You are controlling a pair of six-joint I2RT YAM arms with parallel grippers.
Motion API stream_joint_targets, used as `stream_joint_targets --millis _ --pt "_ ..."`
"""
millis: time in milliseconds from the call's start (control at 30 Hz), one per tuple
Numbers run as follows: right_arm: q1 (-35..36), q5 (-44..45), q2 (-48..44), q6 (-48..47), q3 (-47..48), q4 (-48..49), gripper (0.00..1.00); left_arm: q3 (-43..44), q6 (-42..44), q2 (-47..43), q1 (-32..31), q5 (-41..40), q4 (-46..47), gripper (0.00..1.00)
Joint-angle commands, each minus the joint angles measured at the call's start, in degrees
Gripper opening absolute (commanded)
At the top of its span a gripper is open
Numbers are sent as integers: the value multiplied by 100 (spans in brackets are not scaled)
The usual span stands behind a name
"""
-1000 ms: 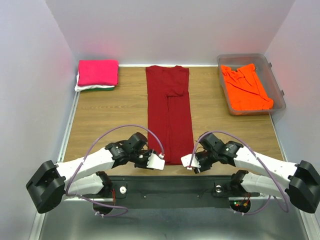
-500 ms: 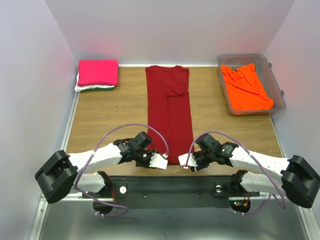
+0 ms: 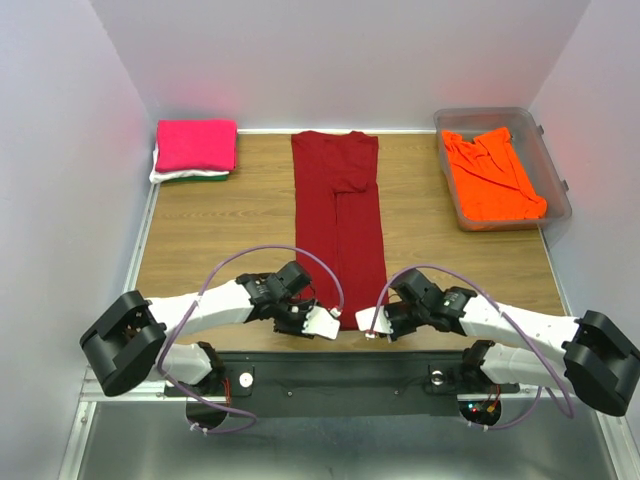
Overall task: Fold and stack the t-shirts
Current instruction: Fold the tshirt
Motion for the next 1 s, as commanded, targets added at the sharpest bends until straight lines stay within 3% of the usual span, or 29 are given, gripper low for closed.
stream_joint_targets --millis 0,100,133,400,700,833,967 --pt "41 223 -111 114 -183 -23 12 113 -22 201 -36 -172 -152 37" --pt "49 311 -225 290 -131 -76 3 43 -171 132 -36 -295 -56 14" --pt "50 328 -321 360 -87 -154 0 43 -224 71 -36 -312 -56 0" --pt "41 390 -875 1090 563 -690 1 359 -435 -624 26 39 -688 0" --pt "93 -137 -1148 1002 1319 -2044 1 815 -646 -940 8 662 -1556 0" --pt "85 195 -1113 1336 1662 -2142 1 1500 -734 -853 385 1119 -1910 0" --pt "-55 469 -982 1056 1829 -1941 1 1896 -313 -493 1220 1243 -2121 0"
